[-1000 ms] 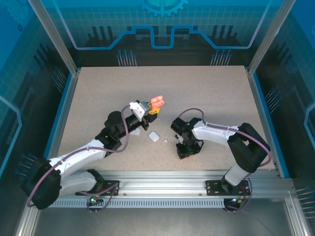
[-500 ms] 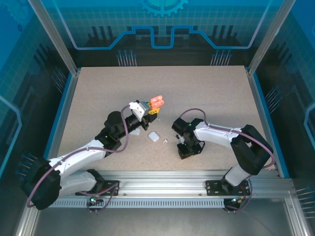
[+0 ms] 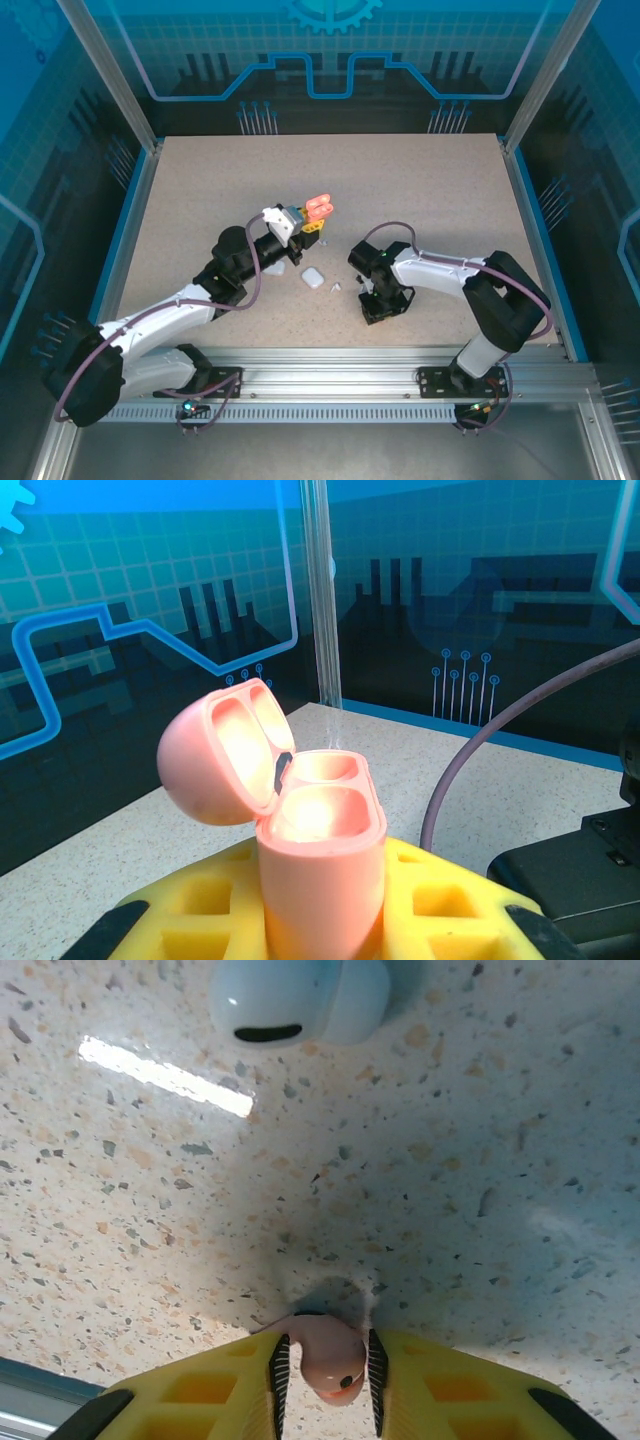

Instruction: Insert the wireless bluetooth earbuds into the charging case

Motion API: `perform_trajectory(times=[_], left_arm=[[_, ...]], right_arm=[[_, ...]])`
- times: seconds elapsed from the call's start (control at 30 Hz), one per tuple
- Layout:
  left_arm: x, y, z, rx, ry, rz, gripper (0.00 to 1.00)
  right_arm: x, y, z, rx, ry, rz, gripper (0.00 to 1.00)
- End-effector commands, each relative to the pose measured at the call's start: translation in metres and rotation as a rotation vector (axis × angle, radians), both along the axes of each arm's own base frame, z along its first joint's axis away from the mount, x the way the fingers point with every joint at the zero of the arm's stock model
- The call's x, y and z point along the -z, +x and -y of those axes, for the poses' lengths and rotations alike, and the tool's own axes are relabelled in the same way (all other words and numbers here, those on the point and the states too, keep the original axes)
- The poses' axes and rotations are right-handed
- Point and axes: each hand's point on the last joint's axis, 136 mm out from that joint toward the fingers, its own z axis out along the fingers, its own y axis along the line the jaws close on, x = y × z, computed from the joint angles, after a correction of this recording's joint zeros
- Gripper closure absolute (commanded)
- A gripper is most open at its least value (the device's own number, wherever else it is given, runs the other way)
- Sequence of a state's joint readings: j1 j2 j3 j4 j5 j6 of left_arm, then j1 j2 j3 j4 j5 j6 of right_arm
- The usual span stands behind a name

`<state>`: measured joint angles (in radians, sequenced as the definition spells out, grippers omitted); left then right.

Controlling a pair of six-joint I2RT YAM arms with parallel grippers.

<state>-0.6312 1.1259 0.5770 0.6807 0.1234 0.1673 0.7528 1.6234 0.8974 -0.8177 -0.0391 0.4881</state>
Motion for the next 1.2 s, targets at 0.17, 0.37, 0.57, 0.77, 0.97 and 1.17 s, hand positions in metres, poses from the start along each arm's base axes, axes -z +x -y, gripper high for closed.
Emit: perform_trajectory(times=[0.17,0.37,0.57,0.77,0.97,1.17], left_arm=[[-0.016,0.0,-0.005,-0.018,-0.015,0.044,0.88],[-0.016,0.0,-0.005,-0.019,-0.014,0.044,0.88],[-0.017,0.0,-0.004,-0.016,-0.013,0.047,0.89],[-0.017,0.0,-0.004,-0.014,-0.015,0.045,0.88],[-0.017,0.0,-0.003,-0.01,-0.023,0.035,0.89],[-0.017,-0.001,0.0,0.013,-0.052,-0.004,0.89]], right_arm=[[0.013,-0.003,0.003,-0.019,-0.033,-0.018,0.72],[0.019,-0.009,0.008,-0.021,-0.049,-0.03,0.74],[0.014,-0.006,0.006,-0.019,-0.034,-0.011,0.77],[0.003,0.002,0.007,-0.017,-0.003,0.053,0.82],[-0.015,0.015,0.009,-0.034,0.056,0.168,0.86],[-0.06,0.04,0.005,-0.085,0.155,0.415,0.86]])
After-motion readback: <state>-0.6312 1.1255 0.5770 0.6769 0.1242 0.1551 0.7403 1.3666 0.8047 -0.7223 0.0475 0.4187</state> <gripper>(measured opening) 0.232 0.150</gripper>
